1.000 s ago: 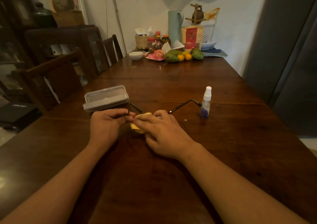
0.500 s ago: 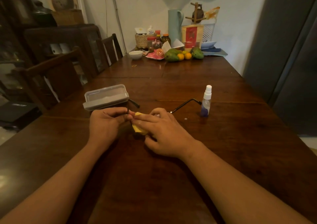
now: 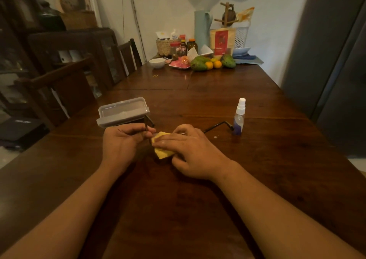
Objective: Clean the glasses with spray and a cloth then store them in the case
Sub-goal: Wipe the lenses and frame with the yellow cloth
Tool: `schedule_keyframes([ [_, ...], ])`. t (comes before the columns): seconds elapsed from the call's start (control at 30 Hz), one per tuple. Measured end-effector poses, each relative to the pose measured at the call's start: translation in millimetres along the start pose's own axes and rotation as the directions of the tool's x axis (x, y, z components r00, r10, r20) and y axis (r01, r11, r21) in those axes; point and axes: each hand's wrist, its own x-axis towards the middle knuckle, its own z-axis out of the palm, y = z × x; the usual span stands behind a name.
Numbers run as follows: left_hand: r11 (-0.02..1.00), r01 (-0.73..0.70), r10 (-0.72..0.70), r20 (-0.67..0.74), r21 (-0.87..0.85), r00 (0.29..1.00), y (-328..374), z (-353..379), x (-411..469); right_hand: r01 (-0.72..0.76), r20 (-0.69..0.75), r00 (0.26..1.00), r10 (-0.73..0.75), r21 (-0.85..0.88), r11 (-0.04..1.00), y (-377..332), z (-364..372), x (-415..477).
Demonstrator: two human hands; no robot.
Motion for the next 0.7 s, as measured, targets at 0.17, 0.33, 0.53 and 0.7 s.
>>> schedule_keyframes([
  [0.17, 1.000, 0.029, -0.029, -0.003, 0.011, 1.000, 0, 3, 0, -0.080, -0.042, 0.996, 0.076, -0.124, 0.989, 0, 2, 1],
  [0.33, 0.999, 0.013, -0.013, -0.011, 0.037, 1.000, 2, 3, -1, 0.009, 0.019, 1.000, -0.008, -0.048, 0.999, -5, 5, 3],
  [0.53, 0.996, 0.061, -0.056, -0.062, 0.069, 0.997, 5, 4, -1, -0.094, -0.067, 0.994, 0.082, -0.200, 0.975, 0, -5, 1],
  [0.7, 0.996, 0.068, -0.065, -0.053, 0.054, 0.996, 9, 7, -1, -0.121, -0.073, 0.992, 0.105, -0.271, 0.955, -11, -1, 4],
])
